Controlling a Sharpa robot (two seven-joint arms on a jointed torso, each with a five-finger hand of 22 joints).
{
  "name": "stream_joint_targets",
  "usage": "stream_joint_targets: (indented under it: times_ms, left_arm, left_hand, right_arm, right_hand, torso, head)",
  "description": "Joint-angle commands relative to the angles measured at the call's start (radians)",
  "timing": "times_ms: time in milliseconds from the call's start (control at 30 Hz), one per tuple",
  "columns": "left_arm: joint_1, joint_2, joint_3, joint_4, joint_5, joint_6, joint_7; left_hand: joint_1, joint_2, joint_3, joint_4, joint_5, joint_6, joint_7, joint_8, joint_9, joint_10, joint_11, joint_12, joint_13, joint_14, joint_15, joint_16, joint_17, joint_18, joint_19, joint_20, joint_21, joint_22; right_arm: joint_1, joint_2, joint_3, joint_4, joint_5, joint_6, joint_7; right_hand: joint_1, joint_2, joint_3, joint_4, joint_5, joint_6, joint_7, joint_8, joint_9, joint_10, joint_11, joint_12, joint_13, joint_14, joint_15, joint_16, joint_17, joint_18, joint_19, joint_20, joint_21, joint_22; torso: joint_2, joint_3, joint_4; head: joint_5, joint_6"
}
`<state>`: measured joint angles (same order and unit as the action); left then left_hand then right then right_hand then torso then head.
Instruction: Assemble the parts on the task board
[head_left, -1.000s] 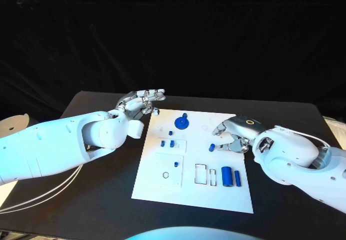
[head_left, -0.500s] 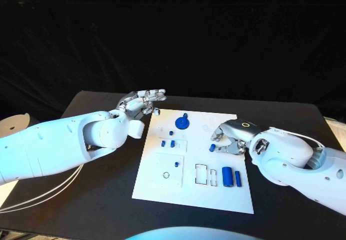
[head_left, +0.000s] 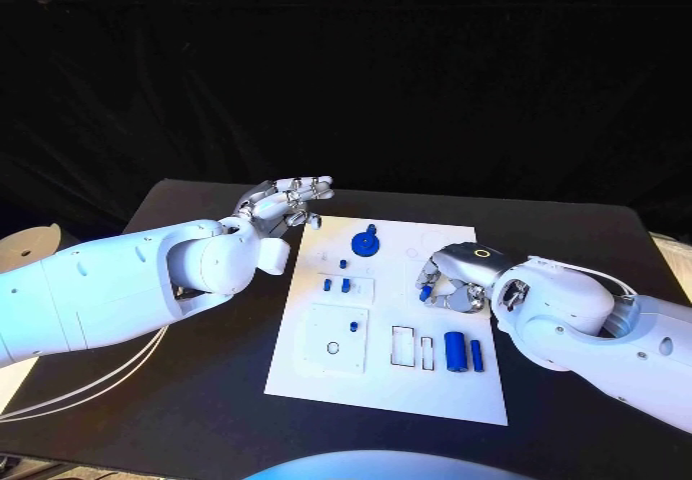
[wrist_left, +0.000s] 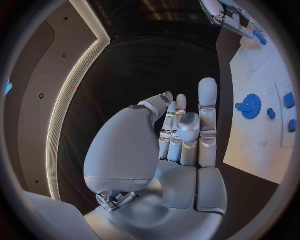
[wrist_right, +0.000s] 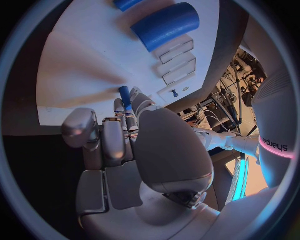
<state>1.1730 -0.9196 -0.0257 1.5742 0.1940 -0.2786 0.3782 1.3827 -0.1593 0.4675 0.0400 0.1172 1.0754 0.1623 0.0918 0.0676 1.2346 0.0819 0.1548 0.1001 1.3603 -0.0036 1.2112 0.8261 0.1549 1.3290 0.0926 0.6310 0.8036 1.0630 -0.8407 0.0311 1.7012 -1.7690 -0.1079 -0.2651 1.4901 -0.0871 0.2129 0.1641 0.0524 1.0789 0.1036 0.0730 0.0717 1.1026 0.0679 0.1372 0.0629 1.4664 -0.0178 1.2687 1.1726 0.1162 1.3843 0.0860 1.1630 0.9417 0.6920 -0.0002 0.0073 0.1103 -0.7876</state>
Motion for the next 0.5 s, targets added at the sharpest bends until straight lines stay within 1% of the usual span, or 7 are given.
stream_joint_targets:
  times_ms: [33, 133, 367, 500]
  left_arm:
    - [0.001, 0.002, 0.001, 0.001, -0.002, 0.020, 0.003]
    - [0.001, 0.002, 0.001, 0.002, -0.002, 0.020, 0.002]
    - [0.001, 0.001, 0.000, 0.002, -0.002, 0.022, 0.000]
    - [0.001, 0.002, 0.000, 0.001, -0.003, 0.023, -0.001]
  left_hand:
    - [0.001, 0.011, -0.006, -0.002, -0.002, -0.009, 0.000, -0.004, -0.001, -0.008, -0.002, 0.003, 0.001, -0.006, -0.002, -0.003, -0.001, 0.020, -0.005, -0.001, -0.003, -0.001]
    - [0.001, 0.011, -0.006, -0.002, -0.002, -0.009, 0.000, -0.004, -0.001, -0.008, -0.002, 0.003, 0.001, -0.006, -0.002, -0.003, -0.001, 0.020, -0.005, -0.001, -0.003, -0.001]
    - [0.001, 0.011, -0.006, -0.002, -0.002, -0.009, 0.000, -0.004, -0.001, -0.008, -0.002, 0.003, 0.001, -0.006, -0.002, -0.003, -0.001, 0.020, -0.005, -0.001, -0.003, -0.001]
    - [0.001, 0.011, -0.006, -0.002, -0.002, -0.009, 0.000, -0.004, -0.001, -0.008, -0.002, 0.003, 0.001, -0.006, -0.002, -0.003, -0.001, 0.020, -0.005, -0.001, -0.003, -0.001]
  right_arm:
    - [-0.001, 0.004, 0.000, -0.005, -0.003, 0.015, 0.017]
    - [-0.002, 0.006, -0.001, -0.008, -0.005, 0.007, 0.015]
    - [-0.002, 0.009, -0.001, -0.017, -0.025, -0.032, 0.010]
    - [-0.002, 0.010, -0.001, -0.018, -0.035, -0.059, 0.011]
  right_hand:
    - [0.007, 0.006, 0.011, 0.001, -0.002, 0.012, 0.001, 0.003, 0.000, 0.012, -0.002, -0.002, -0.001, 0.049, 0.004, 0.005, 0.002, -0.001, 0.007, 0.004, 0.006, 0.003]
    - [0.011, 0.013, 0.024, 0.001, -0.002, 0.023, 0.001, 0.004, 0.001, 0.025, -0.004, -0.001, 0.000, 0.049, 0.002, 0.009, 0.004, -0.001, 0.008, 0.003, 0.008, 0.006]
    - [0.040, 0.047, 0.078, -0.014, -0.004, 0.080, -0.004, 0.026, 0.013, 0.087, -0.020, 0.007, 0.003, 0.052, -0.011, 0.026, 0.021, -0.004, 0.016, -0.008, 0.024, 0.027]
    - [0.054, 0.055, 0.105, -0.029, -0.004, 0.094, -0.003, 0.030, 0.018, 0.111, -0.023, 0.006, 0.003, 0.052, -0.015, 0.031, 0.027, -0.005, 0.019, -0.013, 0.029, 0.034]
  torso:
    - [0.000, 0.0001, 0.0000]
    - [0.000, 0.0001, 0.0001]
    - [0.000, -0.0003, -0.0004]
    - [-0.001, 0.0001, -0.0005]
  head:
    - [0.001, -0.001]
    - [0.001, -0.002]
    - [0.000, -0.004]
    - [0.000, -0.005]
